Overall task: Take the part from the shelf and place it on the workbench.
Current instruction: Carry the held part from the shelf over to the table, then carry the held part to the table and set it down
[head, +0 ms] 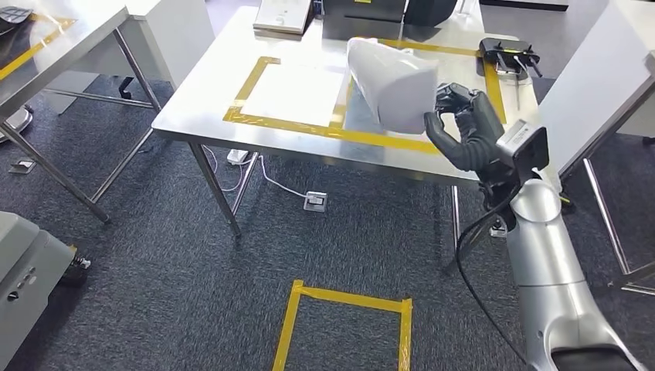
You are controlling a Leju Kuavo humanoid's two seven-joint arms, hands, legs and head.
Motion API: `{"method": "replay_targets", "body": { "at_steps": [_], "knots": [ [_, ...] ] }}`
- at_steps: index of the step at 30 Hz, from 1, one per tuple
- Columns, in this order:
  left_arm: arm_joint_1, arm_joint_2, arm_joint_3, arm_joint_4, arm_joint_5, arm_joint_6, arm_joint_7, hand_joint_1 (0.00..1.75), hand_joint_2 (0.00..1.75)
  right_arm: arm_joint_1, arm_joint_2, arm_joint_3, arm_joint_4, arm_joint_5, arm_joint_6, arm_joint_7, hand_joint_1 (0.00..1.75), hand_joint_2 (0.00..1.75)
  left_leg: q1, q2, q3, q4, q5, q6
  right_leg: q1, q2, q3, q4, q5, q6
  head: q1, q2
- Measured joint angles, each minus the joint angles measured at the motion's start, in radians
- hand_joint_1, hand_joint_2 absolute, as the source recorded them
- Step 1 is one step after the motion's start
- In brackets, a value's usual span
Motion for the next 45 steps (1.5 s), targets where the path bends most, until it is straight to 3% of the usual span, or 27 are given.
{"method": "replay_targets", "body": {
  "at_steps": [3,4,5,6,8,10,13,14,16,18,20,21,22,24,25,26,28,30,33,35,36,37,40,41,42,44,45],
  "knots": [
    [-0.007,0.001,-0.004,0.0,0.0,0.0,0.004,0.0,1.75,-0.05,0.001,0.001,0.09,0.006,-0.017,-0.001,1.75,1.75,0.0,-0.004,0.022,-0.001,-0.023,0.009,0.0,-0.002,-0.126,0.165,-0.057,0.009,0.0,0.0],
    [-0.007,0.001,-0.005,0.0,0.0,0.0,0.005,0.0,1.75,-0.062,0.001,0.002,0.119,0.009,-0.024,-0.002,1.75,1.75,0.0,-0.005,0.032,-0.001,-0.032,0.009,-0.001,-0.003,-0.157,0.185,-0.072,0.011,0.0,0.0],
    [-0.007,0.001,-0.007,0.0,0.0,0.0,0.007,0.0,1.75,-0.075,0.002,0.002,0.148,0.014,-0.032,-0.003,1.75,1.75,0.0,-0.007,0.045,-0.001,-0.043,0.008,-0.002,-0.003,-0.172,0.174,-0.067,0.011,0.0,0.0],
    [-0.007,0.001,-0.008,0.0,0.0,0.0,0.008,0.0,1.75,-0.09,0.004,0.003,0.176,0.018,-0.041,-0.004,1.75,1.75,0.0,-0.008,0.06,-0.001,-0.054,0.005,-0.002,-0.004,-0.173,0.134,-0.038,0.01,0.0,0.0],
    [-0.008,0.001,-0.011,0.0,0.0,0.0,0.009,0.0,1.75,-0.126,0.007,0.004,0.232,0.025,-0.061,-0.007,1.75,1.75,-0.002,-0.009,0.086,0.002,-0.077,-0.002,-0.001,-0.007,-0.154,0.003,0.068,0.005,0.0,0.0],
    [-0.011,0.001,-0.014,0.0,0.0,0.0,0.01,0.0,1.75,-0.166,0.013,0.005,0.292,0.034,-0.082,-0.01,1.75,1.75,-0.004,-0.011,0.098,0.004,-0.099,-0.013,0.003,-0.01,-0.138,-0.077,0.133,-0.002,0.0,0.0],
    [-0.015,0.002,-0.019,0.0,0.0,0.0,0.013,0.0,1.75,-0.225,0.032,0.006,0.366,0.048,-0.115,-0.016,1.75,1.75,-0.005,-0.01,0.106,0.021,-0.106,-0.032,0.004,-0.006,-0.12,-0.09,0.137,-0.021,0.001,0.0],
    [-0.016,0.002,-0.019,0.0,0.0,0.0,0.013,0.0,1.75,-0.247,0.039,0.006,0.386,0.051,-0.128,-0.017,1.75,1.75,-0.005,-0.008,0.093,0.052,-0.099,-0.037,0.002,-0.005,-0.111,-0.093,0.133,-0.029,0.0,0.0],
    [-0.019,0.001,-0.021,0.0,-0.002,0.0,0.016,0.0,1.75,-0.288,0.054,0.006,0.432,0.06,-0.157,-0.012,1.75,1.75,-0.004,-0.004,0.024,0.16,-0.101,-0.045,0.002,-0.004,-0.091,-0.096,0.12,-0.041,0.0,0.0],
    [-0.019,0.0,-0.025,-0.001,-0.006,0.0,0.021,0.0,1.75,-0.316,0.067,0.007,0.478,0.071,-0.182,-0.003,1.75,1.75,-0.004,-0.003,-0.058,0.269,-0.147,-0.048,0.005,-0.004,-0.068,-0.096,0.1,-0.047,0.0,0.0],
    [-0.019,0.0,-0.032,-0.001,-0.016,0.0,0.028,0.0,1.75,-0.336,0.078,0.012,0.524,0.088,-0.205,0.01,1.75,1.75,-0.005,-0.003,-0.104,0.285,-0.181,-0.044,0.008,-0.002,-0.041,-0.096,0.077,-0.049,0.0,0.0],
    [-0.019,0.001,-0.037,-0.001,-0.021,0.0,0.031,0.0,1.75,-0.349,0.083,0.017,0.55,0.099,-0.218,0.02,1.75,1.75,-0.007,-0.003,-0.106,0.249,-0.167,-0.04,0.008,-0.001,-0.027,-0.095,0.066,-0.048,0.0,0.0],
    [-0.019,0.003,-0.042,0.0,-0.026,0.0,0.033,0.0,1.75,-0.365,0.089,0.022,0.576,0.111,-0.231,0.031,1.75,1.75,-0.01,-0.002,-0.097,0.189,-0.126,-0.034,0.008,0.0,-0.014,-0.095,0.055,-0.048,0.0,0.0],
    [-0.019,0.007,-0.052,0.0,-0.034,0.0,0.038,0.0,1.75,-0.402,0.1,0.034,0.631,0.13,-0.254,0.059,1.75,1.75,-0.017,-0.003,-0.071,0.058,-0.014,-0.022,0.009,0.003,0.004,-0.094,0.036,-0.043,0.0,0.0],
    [-0.019,0.009,-0.056,0.001,-0.037,0.0,0.041,0.0,1.75,-0.418,0.106,0.039,0.656,0.137,-0.264,0.076,1.75,1.75,-0.021,-0.005,-0.061,0.017,0.024,-0.016,0.011,0.005,0.01,-0.095,0.027,-0.038,0.0,0.0],
    [-0.02,0.01,-0.06,0.001,-0.041,0.0,0.044,0.0,1.75,-0.434,0.111,0.043,0.679,0.144,-0.274,0.097,1.75,1.75,-0.022,-0.005,-0.055,-0.006,0.043,-0.011,0.012,0.008,0.014,-0.093,0.022,-0.033,0.0,0.0],
    [-0.024,0.009,-0.069,0.001,-0.049,0.0,0.051,0.0,1.75,-0.467,0.119,0.048,0.716,0.158,-0.298,0.137,1.75,1.75,-0.021,-0.004,-0.038,-0.017,0.043,-0.001,0.014,0.009,0.016,-0.082,0.021,-0.024,0.001,0.0],
    [-0.032,0.005,-0.078,0.0,-0.058,0.0,0.057,0.0,1.75,-0.5,0.123,0.053,0.751,0.174,-0.319,0.172,1.75,1.75,-0.018,-0.004,-0.022,-0.022,0.038,0.009,0.013,0.005,-0.011,-0.028,0.025,-0.016,0.001,0.0],
    [-0.042,0.003,-0.09,0.0,-0.066,0.0,0.063,0.0,1.75,-0.529,0.121,0.062,0.807,0.2,-0.341,0.227,1.75,1.75,-0.016,-0.007,0.001,-0.024,0.017,0.018,0.011,0.001,-0.122,0.135,-0.025,-0.003,0.001,0.0],
    [-0.044,0.001,-0.096,0.0,-0.07,0.0,0.066,0.0,1.75,-0.531,0.116,0.069,0.837,0.216,-0.352,0.265,1.75,1.75,-0.016,-0.008,0.022,-0.022,-0.002,0.018,0.007,0.0,-0.176,0.174,-0.064,0.004,0.001,0.0],
    [-0.045,0.0,-0.099,-0.001,-0.07,0.0,0.066,0.0,1.75,-0.531,0.113,0.073,0.849,0.222,-0.356,0.282,1.75,1.75,-0.015,-0.009,0.035,-0.02,-0.013,0.016,0.005,-0.001,-0.182,0.15,-0.057,0.007,0.001,0.0],
    [-0.046,-0.002,-0.102,-0.001,-0.07,0.0,0.064,0.0,1.75,-0.533,0.109,0.075,0.861,0.225,-0.362,0.297,1.75,1.75,-0.015,-0.009,0.047,-0.017,-0.024,0.014,0.004,-0.002,-0.176,0.098,-0.022,0.008,0.001,0.0],
    [-0.053,-0.005,-0.107,-0.004,-0.069,0.0,0.054,0.0,1.75,-0.543,0.095,0.079,0.893,0.226,-0.377,0.33,1.75,1.75,-0.015,-0.011,0.067,-0.006,-0.054,0.0,0.006,-0.01,-0.144,-0.077,0.136,0.003,0.001,0.0],
    [-0.055,-0.005,-0.107,-0.005,-0.067,0.0,0.05,0.0,1.75,-0.544,0.089,0.079,0.902,0.225,-0.38,0.337,1.31,1.31,-0.015,-0.011,0.069,-0.004,-0.059,-0.007,0.008,-0.011,-0.14,-0.101,0.16,-0.005,0.001,0.0],
    [-0.058,-0.006,-0.107,-0.005,-0.064,0.0,0.047,0.0,1.75,-0.543,0.084,0.08,0.908,0.224,-0.384,0.345,0.87,0.87,-0.015,-0.012,0.073,-0.002,-0.061,-0.013,0.011,-0.01,-0.137,-0.107,0.162,-0.013,0.001,0.0],
    [-0.059,-0.007,-0.107,-0.006,-0.057,0.0,0.042,0.0,1.75,-0.541,0.072,0.08,0.915,0.223,-0.389,0.356,0.0,0.0,-0.015,-0.011,0.083,-0.011,-0.067,-0.011,0.012,-0.006,-0.125,-0.113,0.164,-0.02,0.001,0.0],
    [-0.06,-0.007,-0.107,-0.006,-0.054,0.0,0.043,0.0,1.75,-0.541,0.066,0.08,0.919,0.222,-0.392,0.359,0.0,0.0,-0.015,-0.009,0.089,-0.016,-0.07,-0.006,0.012,-0.004,-0.12,-0.116,0.163,-0.021,0.0,0.0]
  ]
}}
